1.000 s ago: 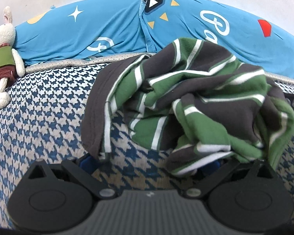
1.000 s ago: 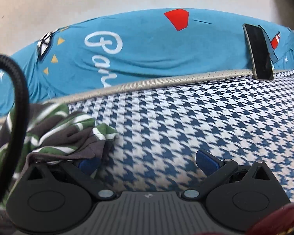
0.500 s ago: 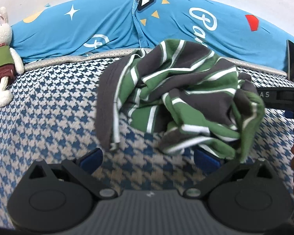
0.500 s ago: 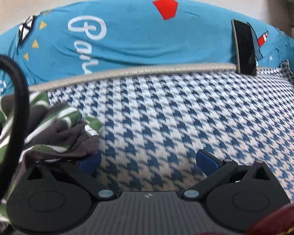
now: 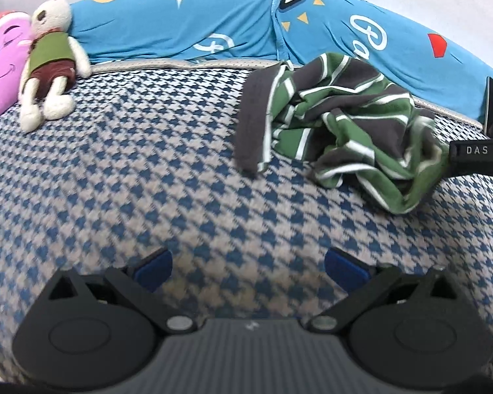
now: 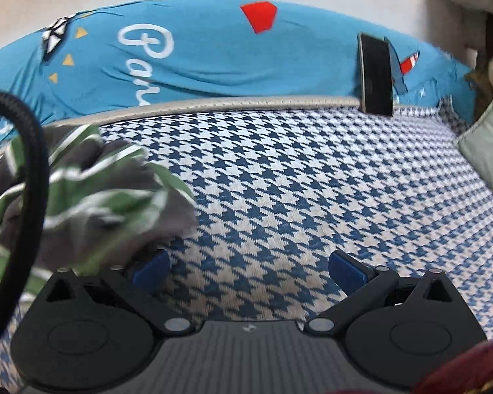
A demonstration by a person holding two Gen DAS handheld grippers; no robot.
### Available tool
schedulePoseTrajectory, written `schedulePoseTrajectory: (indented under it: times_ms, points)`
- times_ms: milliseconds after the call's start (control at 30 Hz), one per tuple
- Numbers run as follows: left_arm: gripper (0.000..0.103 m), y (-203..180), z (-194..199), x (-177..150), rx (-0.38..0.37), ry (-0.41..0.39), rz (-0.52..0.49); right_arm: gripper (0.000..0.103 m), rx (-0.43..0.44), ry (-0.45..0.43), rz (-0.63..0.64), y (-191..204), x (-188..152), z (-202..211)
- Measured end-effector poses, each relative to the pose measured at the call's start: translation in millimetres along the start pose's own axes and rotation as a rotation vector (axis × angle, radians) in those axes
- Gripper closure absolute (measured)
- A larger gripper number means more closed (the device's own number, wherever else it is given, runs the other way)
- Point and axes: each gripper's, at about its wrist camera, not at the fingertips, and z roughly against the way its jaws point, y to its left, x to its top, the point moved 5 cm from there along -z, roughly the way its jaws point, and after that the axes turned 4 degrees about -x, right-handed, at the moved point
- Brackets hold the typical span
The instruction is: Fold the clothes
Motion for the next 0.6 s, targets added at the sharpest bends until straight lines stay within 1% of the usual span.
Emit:
schedulePoseTrajectory:
  times_ms: [167,333,433,600]
  points:
    - [0.0,8.5,15.2,-10.0,0.001,-0.005,0.015,0.0,0.008,-0.018,0.073,9.5,-18.5,19.0]
    - [0.0,9.0,24.5,-16.1,-0.003,0.008,0.03,0.0,0.019,-0.036,0.143,18.8,-36.8,37.6]
    - [0.0,7.2,32.0,-18.3,-0.008,0.005,0.034,0.0,0.058,-0.037,0.152,21.0,-44.6,44.7]
    - [0.0,4.9,40.8,-19.9,-0.001,-0.006,0.029,0.0,0.112,-0.061,0.136,20.1,-48.2,55.1]
